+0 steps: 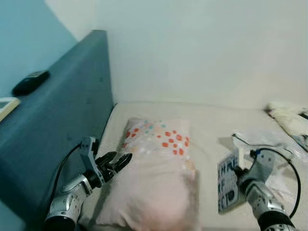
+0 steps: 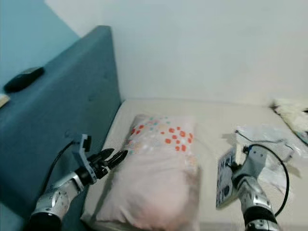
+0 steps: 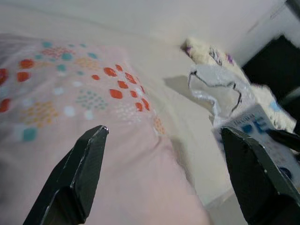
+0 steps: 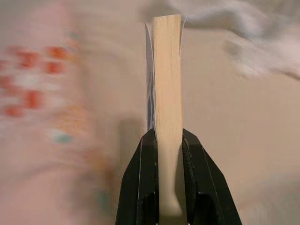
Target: Clean up the room
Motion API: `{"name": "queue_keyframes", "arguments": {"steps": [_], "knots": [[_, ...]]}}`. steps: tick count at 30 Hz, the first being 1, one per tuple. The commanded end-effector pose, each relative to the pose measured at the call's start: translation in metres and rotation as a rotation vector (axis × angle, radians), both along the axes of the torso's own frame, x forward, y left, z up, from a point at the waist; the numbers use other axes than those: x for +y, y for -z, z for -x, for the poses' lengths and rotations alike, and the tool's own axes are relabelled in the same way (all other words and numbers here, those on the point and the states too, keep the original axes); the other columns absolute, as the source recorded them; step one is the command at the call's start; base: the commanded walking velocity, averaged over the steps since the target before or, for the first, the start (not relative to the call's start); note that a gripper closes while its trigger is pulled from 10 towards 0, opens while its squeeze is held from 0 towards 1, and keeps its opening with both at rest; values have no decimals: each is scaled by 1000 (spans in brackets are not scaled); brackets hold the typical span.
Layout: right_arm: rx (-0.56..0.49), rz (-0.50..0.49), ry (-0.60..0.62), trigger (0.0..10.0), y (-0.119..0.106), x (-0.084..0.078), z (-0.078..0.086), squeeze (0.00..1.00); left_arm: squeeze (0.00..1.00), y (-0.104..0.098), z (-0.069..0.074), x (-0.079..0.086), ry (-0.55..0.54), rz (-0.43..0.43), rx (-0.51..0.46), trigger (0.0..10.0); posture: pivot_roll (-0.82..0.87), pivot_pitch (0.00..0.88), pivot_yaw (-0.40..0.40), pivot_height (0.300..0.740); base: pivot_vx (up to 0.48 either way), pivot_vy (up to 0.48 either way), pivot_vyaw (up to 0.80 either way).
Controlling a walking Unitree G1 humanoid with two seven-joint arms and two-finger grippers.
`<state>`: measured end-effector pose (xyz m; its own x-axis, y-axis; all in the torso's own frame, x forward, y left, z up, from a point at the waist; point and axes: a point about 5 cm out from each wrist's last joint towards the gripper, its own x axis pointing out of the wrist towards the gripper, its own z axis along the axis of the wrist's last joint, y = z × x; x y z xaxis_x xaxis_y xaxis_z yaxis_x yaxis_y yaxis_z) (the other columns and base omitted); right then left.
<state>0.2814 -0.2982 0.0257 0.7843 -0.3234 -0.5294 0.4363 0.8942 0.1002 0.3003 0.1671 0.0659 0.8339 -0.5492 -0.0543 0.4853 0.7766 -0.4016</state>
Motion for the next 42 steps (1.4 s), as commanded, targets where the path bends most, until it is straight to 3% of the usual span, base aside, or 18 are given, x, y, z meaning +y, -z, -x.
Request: {"name": "queue_keyframes", "arguments": {"steps": [1,13,14,15,19,21,22,24,27,32,35,42], "knots": [[27,67,14,0,0,-6,3,0,0,4,0,-10,14,-26,8,10000,-51,0,-84,708,0,0,-781],[116,142,32,0,10,-8,10,0,0,13,1,-14,-39,-95,16,10000,-47,0,-93,708,0,0,-691],[127,147,28,3451,12,-6,11,0,0,15,-1,-11,-85,-123,16,10000,-46,0,-93,708,0,0,0],[137,152,19,9529,13,-4,11,0,0,15,-4,-8,-133,-156,20,10000,-45,0,-92,708,0,0,0],[150,147,7,10000,16,-1,11,0,0,18,-9,-1,-217,-212,38,10000,-47,0,-89,708,0,0,0],[151,136,2,10000,18,1,12,0,0,24,-11,4,-276,-300,86,10000,-46,0,-86,708,0,0,0],[151,136,2,10000,18,1,12,0,0,24,-11,4,-276,-300,86,10000,-46,0,-86,708,0,0,0],[151,125,-8,10000,21,5,12,0,0,33,-12,12,-362,-405,156,10000,-53,0,-80,708,0,0,0],[148,122,-11,10000,21,6,12,0,0,37,-12,15,-410,-448,195,10000,-56,0,-76,708,0,0,0],[137,116,-19,10000,23,11,11,0,0,46,-11,14,-479,-566,256,10000,-52,10,-74,708,0,0,0],[89,91,-39,10000,22,20,7,0,0,57,-7,6,-522,-586,338,10000,-65,28,-58,708,0,0,0],[46,47,-64,10000,19,29,-1,0,0,55,-11,1,-558,-590,355,10000,-70,36,-48,693,0,0,0]]}}
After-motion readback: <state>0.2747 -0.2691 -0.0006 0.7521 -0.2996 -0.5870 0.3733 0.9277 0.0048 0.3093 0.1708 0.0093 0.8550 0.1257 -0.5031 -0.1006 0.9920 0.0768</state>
